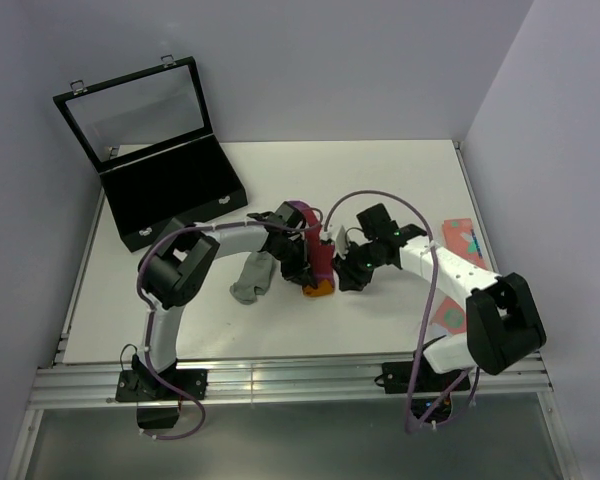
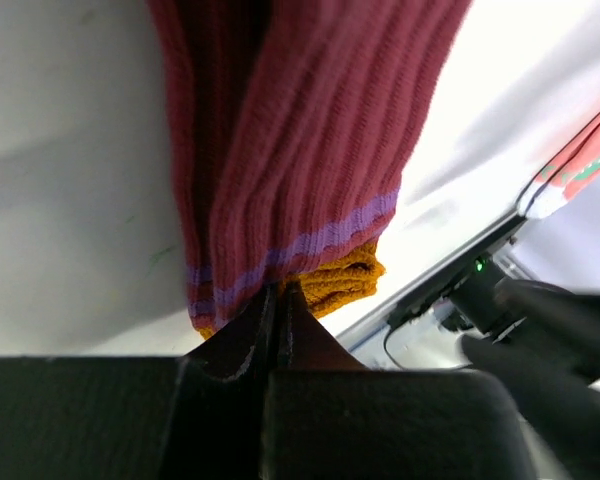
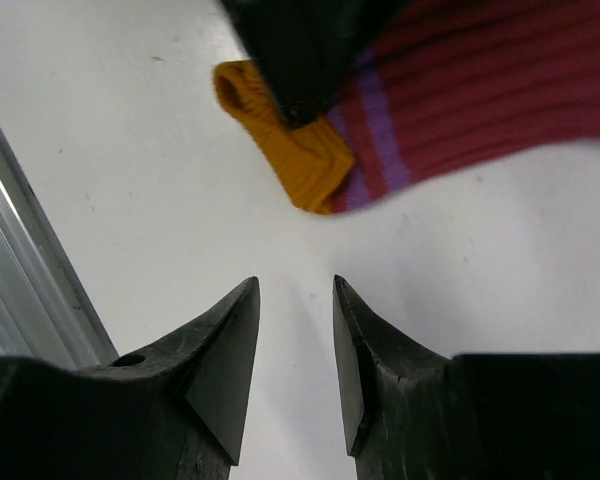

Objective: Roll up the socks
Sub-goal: Roll the sock at the center of the board.

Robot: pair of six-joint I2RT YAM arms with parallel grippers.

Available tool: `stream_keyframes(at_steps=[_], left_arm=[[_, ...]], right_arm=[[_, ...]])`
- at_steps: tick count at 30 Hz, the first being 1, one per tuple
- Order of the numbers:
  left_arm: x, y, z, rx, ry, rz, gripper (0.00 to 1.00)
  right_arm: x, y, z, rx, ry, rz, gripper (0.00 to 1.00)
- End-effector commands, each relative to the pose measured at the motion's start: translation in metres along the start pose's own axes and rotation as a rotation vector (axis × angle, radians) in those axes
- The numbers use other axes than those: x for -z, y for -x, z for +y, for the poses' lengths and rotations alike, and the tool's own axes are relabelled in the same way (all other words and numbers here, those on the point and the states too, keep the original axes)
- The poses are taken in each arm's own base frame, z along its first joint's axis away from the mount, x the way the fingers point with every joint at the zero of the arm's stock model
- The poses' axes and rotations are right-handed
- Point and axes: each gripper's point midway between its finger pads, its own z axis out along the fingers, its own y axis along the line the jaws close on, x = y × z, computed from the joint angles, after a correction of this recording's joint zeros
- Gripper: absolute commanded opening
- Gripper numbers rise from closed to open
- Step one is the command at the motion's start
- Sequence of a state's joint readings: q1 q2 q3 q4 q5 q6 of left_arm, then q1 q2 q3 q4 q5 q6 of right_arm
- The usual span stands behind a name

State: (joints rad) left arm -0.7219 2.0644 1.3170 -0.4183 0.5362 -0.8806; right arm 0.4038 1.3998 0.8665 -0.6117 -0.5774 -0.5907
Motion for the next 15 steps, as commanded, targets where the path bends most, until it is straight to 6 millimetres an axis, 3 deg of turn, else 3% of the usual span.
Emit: stream_keyframes(at_steps=[1,13,15], left_arm=[[-0.003,-0.020,0.042,0.081,0.149,0.097,0.00],[0.000,-0.027,0.049,0.111,0.176,0.181,0.00],[0.001,-0.028,0.052,0.109,0.195,0.191,0.00]], right_arm=[[-0.001,0.021,0.000,0.174,-0.073,-0.060,0.43],[-0.031,0.028,0.031,0.445,-0.080,-0.033,0.43],[-0.035,0.029,0.028,0.474,-0.119,-0.029,0.43]])
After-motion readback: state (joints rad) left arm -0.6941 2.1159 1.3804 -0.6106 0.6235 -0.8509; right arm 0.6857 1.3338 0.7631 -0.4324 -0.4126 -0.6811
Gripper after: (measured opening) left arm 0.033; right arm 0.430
